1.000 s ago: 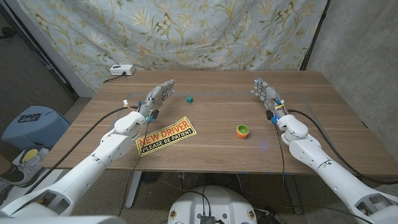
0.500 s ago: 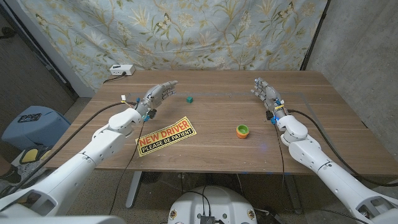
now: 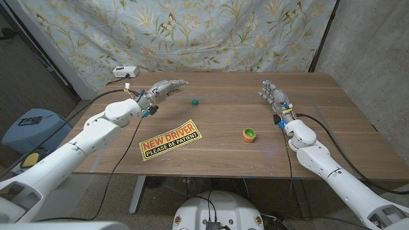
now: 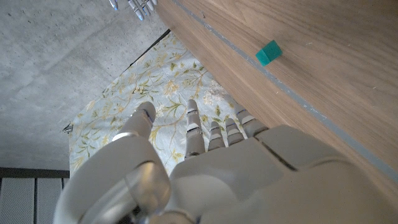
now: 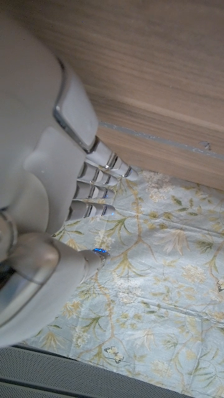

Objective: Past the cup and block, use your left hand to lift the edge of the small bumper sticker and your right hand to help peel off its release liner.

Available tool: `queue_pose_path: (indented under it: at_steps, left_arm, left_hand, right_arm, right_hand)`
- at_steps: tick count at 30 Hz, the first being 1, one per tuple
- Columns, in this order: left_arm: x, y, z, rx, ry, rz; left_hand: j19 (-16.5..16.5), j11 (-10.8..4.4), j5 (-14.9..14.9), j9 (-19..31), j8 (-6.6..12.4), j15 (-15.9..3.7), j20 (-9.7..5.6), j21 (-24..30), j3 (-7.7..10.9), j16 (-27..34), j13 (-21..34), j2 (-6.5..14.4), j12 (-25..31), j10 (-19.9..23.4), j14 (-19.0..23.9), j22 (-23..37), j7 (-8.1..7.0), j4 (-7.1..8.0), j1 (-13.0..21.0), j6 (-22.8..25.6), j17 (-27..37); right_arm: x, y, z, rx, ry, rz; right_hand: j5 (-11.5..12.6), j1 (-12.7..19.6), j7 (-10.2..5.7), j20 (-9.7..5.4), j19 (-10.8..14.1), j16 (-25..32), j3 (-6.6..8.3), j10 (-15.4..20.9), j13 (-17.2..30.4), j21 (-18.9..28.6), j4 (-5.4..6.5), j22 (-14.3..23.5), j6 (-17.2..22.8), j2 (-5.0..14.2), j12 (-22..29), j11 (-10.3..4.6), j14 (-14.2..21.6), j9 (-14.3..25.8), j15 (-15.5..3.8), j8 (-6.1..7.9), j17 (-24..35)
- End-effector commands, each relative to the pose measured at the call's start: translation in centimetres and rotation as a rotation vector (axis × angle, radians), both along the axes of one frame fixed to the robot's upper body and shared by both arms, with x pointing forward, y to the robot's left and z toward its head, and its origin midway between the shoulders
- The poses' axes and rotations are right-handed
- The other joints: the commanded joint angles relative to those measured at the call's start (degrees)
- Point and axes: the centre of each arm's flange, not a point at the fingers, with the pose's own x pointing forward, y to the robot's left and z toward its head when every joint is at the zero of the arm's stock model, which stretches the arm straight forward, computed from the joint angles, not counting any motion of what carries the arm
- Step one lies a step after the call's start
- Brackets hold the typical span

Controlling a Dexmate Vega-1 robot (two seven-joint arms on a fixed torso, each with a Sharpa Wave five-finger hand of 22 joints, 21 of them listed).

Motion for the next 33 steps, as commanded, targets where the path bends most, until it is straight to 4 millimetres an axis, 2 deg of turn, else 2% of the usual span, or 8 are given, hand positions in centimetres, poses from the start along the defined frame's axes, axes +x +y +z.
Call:
queue_pose_path:
  at_steps: [1,7,9,14,21,26,30,33]
  left_arm:
    - [-1.0,-1.8,3.3,0.27,-0.049,0.011]
    - [-1.3,-2.4,4.2,0.371,-0.043,0.027]
    - [-1.4,-2.6,4.4,0.405,-0.047,0.03]
    - [-1.7,-2.8,4.9,0.454,-0.048,0.027]
    - [-2.2,-2.8,5.8,0.54,-0.059,0.067]
    - [-2.5,-2.8,6.5,0.607,-0.061,0.086]
    - [-2.6,-2.9,7.0,0.642,-0.061,0.091]
    - [-2.6,-3.2,7.3,0.677,-0.059,0.096]
  left_hand:
    - [-0.3,0.4,0.1,0.2,0.6,0.46,-0.11,-0.2,-0.4,0.2,0.1,0.0,0.4,-0.2,-0.3,0.2,0.02,-0.16,0.1,1.9,0.1]
    - [0.0,0.5,0.1,0.2,0.9,0.5,-0.14,-0.2,-0.53,0.4,0.1,0.1,0.5,-0.2,-0.3,0.2,0.98,-0.25,0.3,3.4,0.1]
    - [0.2,0.56,0.1,0.2,1.01,0.49,-0.12,-0.2,-0.58,0.4,0.0,0.1,0.5,-0.2,-0.3,0.2,0.88,-0.27,0.3,3.9,0.1]
    - [1.6,0.73,0.0,0.4,1.43,0.69,-0.91,0.1,-0.84,0.6,0.0,0.3,0.7,-0.2,0.0,0.1,1.74,-0.36,0.5,6.1,0.1]
    - [3.0,0.69,0.2,0.6,2.38,0.64,-0.97,0.1,-1.06,0.8,-0.1,0.5,1.1,0.7,1.0,0.1,1.98,-0.58,1.0,9.8,0.1]
    - [3.6,0.9,0.5,0.9,3.67,0.64,-1.13,-0.1,-1.21,0.8,-0.2,0.6,1.3,1.5,1.5,0.0,1.63,-0.7,1.4,14.2,0.0]
    - [5.4,1.51,0.8,1.0,3.89,0.99,-0.27,0.3,-1.28,0.8,-0.3,0.6,1.3,2.0,2.1,0.0,2.14,-0.86,1.9,15.8,0.0]
    - [5.5,1.56,0.9,1.0,4.06,1.06,-0.31,0.2,-1.33,0.8,-0.3,0.6,1.4,2.1,2.2,-0.1,2.37,-0.92,2.1,16.6,0.0]
  right_arm:
    - [-0.5,-1.0,-0.1,0.009,-0.008,-0.018]
    - [-0.9,-1.5,0.0,0.009,-0.015,-0.03]
    - [-1.0,-1.6,0.1,0.009,-0.016,-0.034]
    - [-1.3,-1.8,0.0,0.011,-0.018,-0.04]
    - [-1.5,-2.0,-0.1,0.013,-0.021,-0.046]
    - [-1.8,-2.3,-0.1,0.014,-0.023,-0.056]
    - [-1.9,-2.4,-0.1,0.017,-0.025,-0.06]
    - [-2.0,-2.4,-0.2,0.02,-0.026,-0.063]
  right_hand:
    - [0.4,0.7,-0.06,0.32,0.0,0.1,0.07,-0.4,0.3,0.1,-0.41,0.2,0.5,0.14,-0.2,0.24,-0.1,0.2,0.29,0.14,0.1]
    - [0.4,0.7,-0.08,0.42,-0.1,0.1,0.1,-0.6,0.3,0.1,-0.52,0.2,0.6,0.13,-0.2,0.35,-0.2,0.2,0.35,0.16,0.1]
    - [0.4,0.8,-0.14,0.46,-0.1,0.1,0.11,-0.7,0.3,0.1,-0.56,0.2,0.6,0.13,-0.2,0.25,-0.2,0.2,0.37,0.17,0.1]
    - [0.4,0.8,-0.24,0.53,-0.1,0.1,0.14,-1.0,0.3,0.1,-0.66,0.2,0.8,0.13,-0.2,0.29,-0.3,0.3,0.61,0.2,0.1]
    - [0.4,0.8,-0.31,0.58,-0.2,0.1,0.16,-1.2,0.3,0.1,-0.74,0.2,0.8,0.16,-0.2,0.41,-0.4,0.3,0.56,0.18,0.1]
    - [0.4,0.8,-0.3,0.6,-0.2,0.1,0.18,-1.3,0.3,0.1,-0.81,0.2,0.8,0.16,-0.1,0.44,-0.5,0.3,0.64,0.16,0.1]
    - [0.4,0.8,-0.38,0.65,-0.3,0.1,0.19,-1.5,0.3,0.1,-0.87,0.2,0.8,0.16,-0.2,0.45,-0.6,0.3,0.66,0.14,0.1]
    - [0.4,0.9,-0.38,0.69,-0.3,0.1,0.2,-1.6,0.3,0.1,-0.91,0.2,0.8,0.17,-0.2,0.47,-0.6,0.3,0.7,0.13,0.1]
